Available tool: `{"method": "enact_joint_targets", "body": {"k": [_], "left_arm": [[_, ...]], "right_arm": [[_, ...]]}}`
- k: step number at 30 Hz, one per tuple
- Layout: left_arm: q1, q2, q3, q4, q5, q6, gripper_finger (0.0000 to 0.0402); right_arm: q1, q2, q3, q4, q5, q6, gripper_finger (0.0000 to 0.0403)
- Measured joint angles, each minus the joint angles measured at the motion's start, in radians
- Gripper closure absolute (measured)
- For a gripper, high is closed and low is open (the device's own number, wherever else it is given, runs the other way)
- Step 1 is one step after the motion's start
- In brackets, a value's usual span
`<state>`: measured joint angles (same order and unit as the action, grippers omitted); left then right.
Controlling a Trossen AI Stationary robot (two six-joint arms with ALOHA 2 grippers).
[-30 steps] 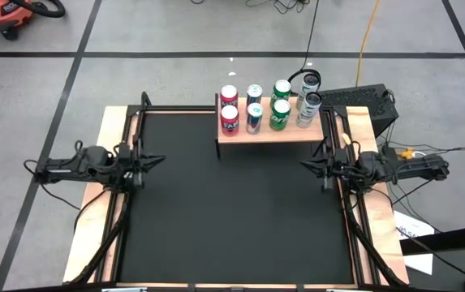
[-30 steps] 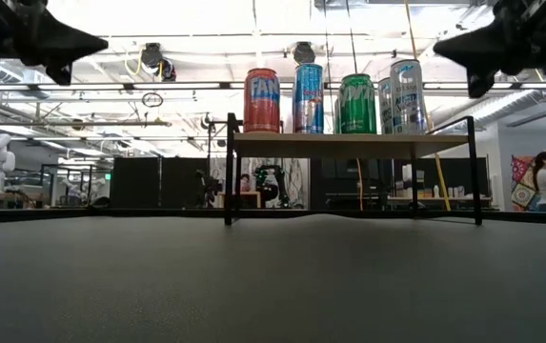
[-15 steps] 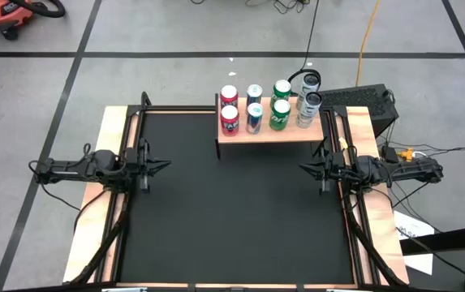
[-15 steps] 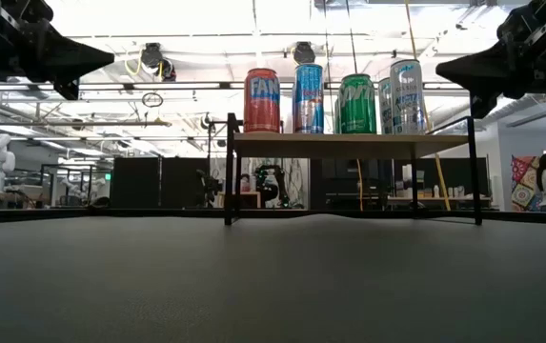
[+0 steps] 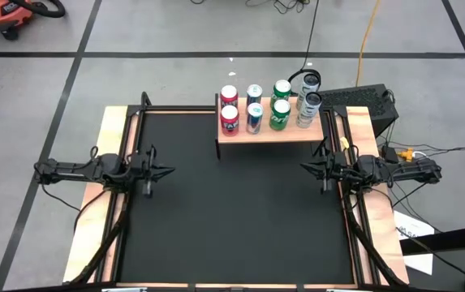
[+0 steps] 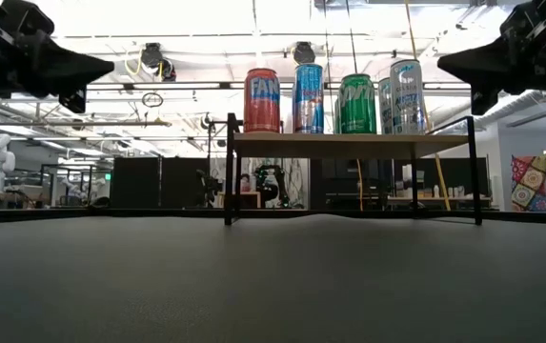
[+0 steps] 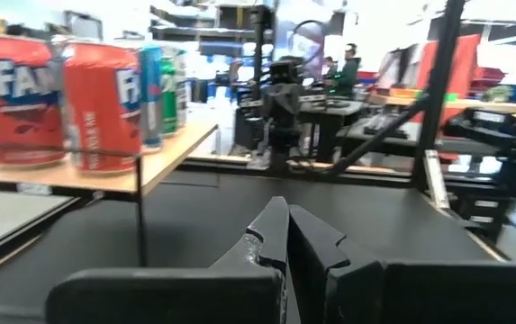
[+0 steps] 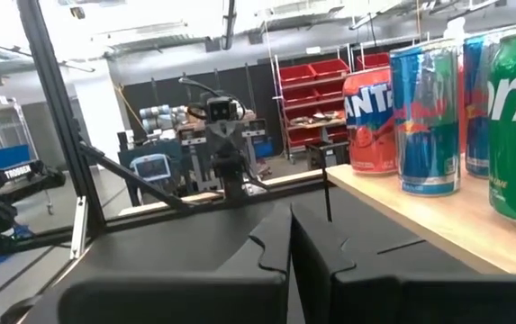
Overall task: Place canned beverage on shelf
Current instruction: Return to Home Position
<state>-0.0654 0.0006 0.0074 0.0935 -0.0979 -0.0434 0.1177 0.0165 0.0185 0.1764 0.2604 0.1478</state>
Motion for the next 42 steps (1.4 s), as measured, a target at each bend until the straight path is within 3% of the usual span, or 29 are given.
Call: {"method": "enact_joint_targets", "body": {"k": [10, 19, 42], "left_arm": [[0.000, 0.000, 0.001, -0.058, 0.097, -0.021, 0.0391], [0.000, 0.000, 0.000, -0.058, 0.087, -0.104, 0.0391], [0.000, 0.000, -0.002, -0.058, 0.082, -0.106, 0.0391]], "right_arm": [[0.000, 0.000, -0.002, -0.008, 0.000, 0.004, 0.0403], [0.000, 0.000, -0.003, -0.049, -0.002, 0.023, 0.0403], [0.000, 0.000, -0.003, -0.049, -0.003, 0.023, 0.0403]]}}
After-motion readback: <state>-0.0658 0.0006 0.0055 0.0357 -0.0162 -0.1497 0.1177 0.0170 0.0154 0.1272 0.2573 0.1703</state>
